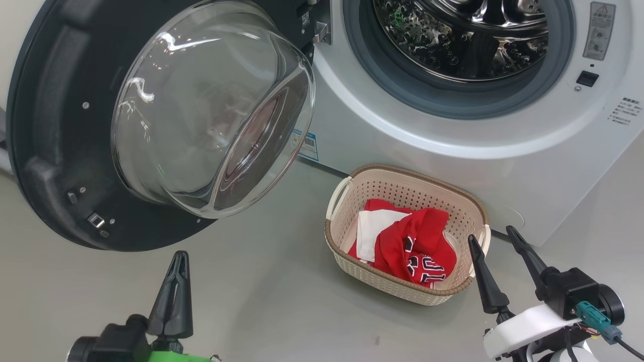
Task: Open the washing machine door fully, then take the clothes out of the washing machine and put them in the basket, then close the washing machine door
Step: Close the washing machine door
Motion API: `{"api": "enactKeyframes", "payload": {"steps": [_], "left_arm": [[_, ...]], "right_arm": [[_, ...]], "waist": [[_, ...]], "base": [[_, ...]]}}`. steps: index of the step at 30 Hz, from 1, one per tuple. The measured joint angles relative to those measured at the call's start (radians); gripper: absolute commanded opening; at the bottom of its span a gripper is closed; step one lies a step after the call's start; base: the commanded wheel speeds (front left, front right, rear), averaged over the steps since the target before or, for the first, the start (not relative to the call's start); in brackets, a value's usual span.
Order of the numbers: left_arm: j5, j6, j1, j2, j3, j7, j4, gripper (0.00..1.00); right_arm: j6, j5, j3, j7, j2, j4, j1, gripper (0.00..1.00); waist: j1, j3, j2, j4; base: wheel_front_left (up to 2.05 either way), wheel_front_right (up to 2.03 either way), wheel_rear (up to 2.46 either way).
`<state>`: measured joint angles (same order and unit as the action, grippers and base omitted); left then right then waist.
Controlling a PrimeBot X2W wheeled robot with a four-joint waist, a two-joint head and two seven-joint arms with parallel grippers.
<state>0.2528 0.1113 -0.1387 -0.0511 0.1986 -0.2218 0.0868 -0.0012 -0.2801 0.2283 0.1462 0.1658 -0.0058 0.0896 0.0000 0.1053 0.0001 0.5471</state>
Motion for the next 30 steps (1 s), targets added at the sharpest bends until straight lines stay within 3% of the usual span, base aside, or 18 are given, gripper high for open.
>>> {"api": "enactKeyframes", "payload": {"steps": [5,12,17,20,23,30], "left_arm": [[0.188,-0.066,0.001,0.001,0.023,-0.01,0.051,0.0],[0.62,-0.147,0.02,0.002,0.07,-0.021,0.142,0.0],[0.866,-0.213,0.027,0.002,0.112,-0.03,0.249,0.0],[1.007,-0.223,0.065,0.004,0.075,-0.03,0.285,0.0],[1.078,-0.224,0.136,0.004,0.013,-0.03,0.324,0.0],[1.113,-0.224,0.274,-0.016,-0.155,-0.026,0.372,0.0]], "right_arm": [[0.0,0.0,0.0,0.0,0.0,0.0,0.0,1.0],[0.0,0.0,0.0,0.0,0.001,0.0,-0.001,1.0],[0.0,0.0,0.0,-0.002,0.001,-0.001,-0.001,1.0],[-0.001,0.0,-0.002,-0.002,0.002,-0.003,-0.001,1.0],[-0.001,0.0,-0.004,-0.01,0.002,-0.009,-0.001,1.0],[-0.003,0.0,-0.011,-0.01,0.006,-0.014,-0.001,1.0]], "waist": [[0.0,0.0,0.0,0.0],[0.0,0.002,0.0,-0.001],[0.0,0.003,0.0,-0.003],[0.0,0.005,0.0,-0.003],[0.0,0.01,0.0,-0.003],[0.0,0.018,0.0,0.0]], "base": [[0.0,0.0,0.0],[0.0,0.0,0.0],[0.0,0.0,0.0],[0.0,0.0,0.0],[0.0,0.0,0.0],[0.0,0.0,0.0]]}}
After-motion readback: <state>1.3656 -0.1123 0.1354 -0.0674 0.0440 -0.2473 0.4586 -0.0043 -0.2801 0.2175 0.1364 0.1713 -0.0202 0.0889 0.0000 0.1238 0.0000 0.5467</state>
